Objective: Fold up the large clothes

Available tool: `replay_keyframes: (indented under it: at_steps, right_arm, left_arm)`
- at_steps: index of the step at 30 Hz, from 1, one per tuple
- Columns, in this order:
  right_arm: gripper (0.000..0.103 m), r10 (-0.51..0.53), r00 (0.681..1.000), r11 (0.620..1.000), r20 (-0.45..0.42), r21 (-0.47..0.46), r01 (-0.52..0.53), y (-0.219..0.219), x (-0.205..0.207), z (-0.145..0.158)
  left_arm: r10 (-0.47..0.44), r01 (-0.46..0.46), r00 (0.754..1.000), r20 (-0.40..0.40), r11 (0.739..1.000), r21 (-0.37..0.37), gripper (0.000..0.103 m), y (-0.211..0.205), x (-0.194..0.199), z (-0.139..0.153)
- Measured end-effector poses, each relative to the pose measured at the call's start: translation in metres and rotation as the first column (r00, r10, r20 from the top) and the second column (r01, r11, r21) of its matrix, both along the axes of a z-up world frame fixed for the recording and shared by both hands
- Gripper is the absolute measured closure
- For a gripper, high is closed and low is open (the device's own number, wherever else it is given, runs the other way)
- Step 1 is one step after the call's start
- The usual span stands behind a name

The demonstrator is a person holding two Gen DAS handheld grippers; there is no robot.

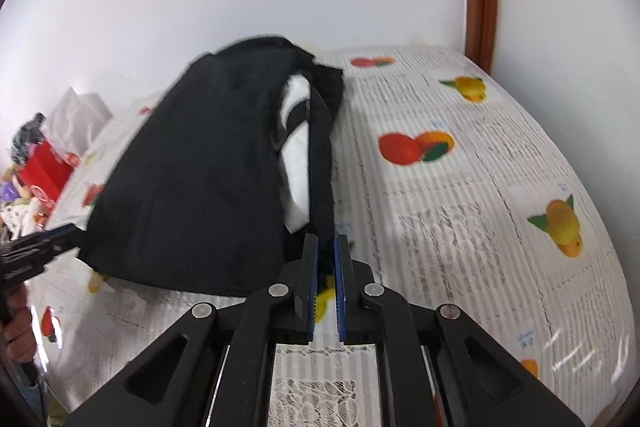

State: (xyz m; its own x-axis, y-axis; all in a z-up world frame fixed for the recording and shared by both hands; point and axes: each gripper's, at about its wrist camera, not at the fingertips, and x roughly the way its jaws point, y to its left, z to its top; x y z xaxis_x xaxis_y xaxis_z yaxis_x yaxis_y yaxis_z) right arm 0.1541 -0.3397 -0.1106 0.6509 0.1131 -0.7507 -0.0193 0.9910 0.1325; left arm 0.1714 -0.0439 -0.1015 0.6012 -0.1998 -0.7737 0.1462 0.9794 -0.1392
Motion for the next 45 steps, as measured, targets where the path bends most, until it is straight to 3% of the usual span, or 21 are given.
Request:
replay_keyframes:
  at_steps: [6, 9, 11, 13, 24, 26, 28, 38, 45]
  right_arm:
    - [0.089, -0.048, 0.998, 0.999, -0.034, -0.012, 0.048, 0.003, -0.011, 0.010]
    - [0.077, -0.056, 0.998, 0.998, -0.027, -0.013, 0.056, 0.005, -0.024, 0.024]
    - [0.058, -0.058, 0.998, 0.998, -0.005, -0.020, 0.058, 0.009, -0.038, 0.037]
    - [0.053, -0.058, 0.998, 0.998, 0.020, -0.028, 0.058, 0.015, -0.053, 0.053]
    - [0.044, -0.071, 0.990, 0.996, 0.122, -0.049, 0.078, 0.041, -0.133, 0.115]
    - [0.023, -0.074, 0.987, 0.995, 0.145, -0.053, 0.082, 0.044, -0.148, 0.122]
    - [0.017, -0.083, 0.980, 0.993, 0.182, -0.068, 0.097, 0.046, -0.161, 0.127]
    - [0.009, -0.129, 0.965, 0.981, 0.230, -0.114, 0.158, 0.052, -0.208, 0.140]
    - [0.009, -0.146, 0.959, 0.979, 0.243, -0.103, 0.176, 0.048, -0.220, 0.144]
  left_arm:
    - [0.025, -0.025, 0.999, 0.021, 1.000, 0.011, 0.056, 0.006, -0.021, 0.014]
    - [0.041, -0.042, 0.999, 0.036, 0.999, 0.021, 0.051, 0.009, -0.035, 0.025]
    - [0.051, -0.052, 0.998, 0.048, 0.999, 0.014, 0.049, 0.011, -0.047, 0.036]
    - [0.055, -0.056, 0.996, 0.066, 0.998, 0.010, 0.045, 0.012, -0.057, 0.044]
    - [0.101, -0.114, 0.974, 0.204, 0.992, 0.051, 0.031, 0.008, -0.128, 0.094]
    - [0.107, -0.124, 0.967, 0.231, 0.991, 0.059, 0.027, 0.008, -0.140, 0.100]
    - [0.107, -0.127, 0.962, 0.251, 0.990, 0.063, 0.026, 0.008, -0.152, 0.106]
    - [0.110, -0.139, 0.949, 0.294, 0.987, 0.080, 0.014, 0.002, -0.188, 0.116]
    - [0.111, -0.142, 0.946, 0.305, 0.986, 0.081, 0.013, 0.000, -0.195, 0.118]
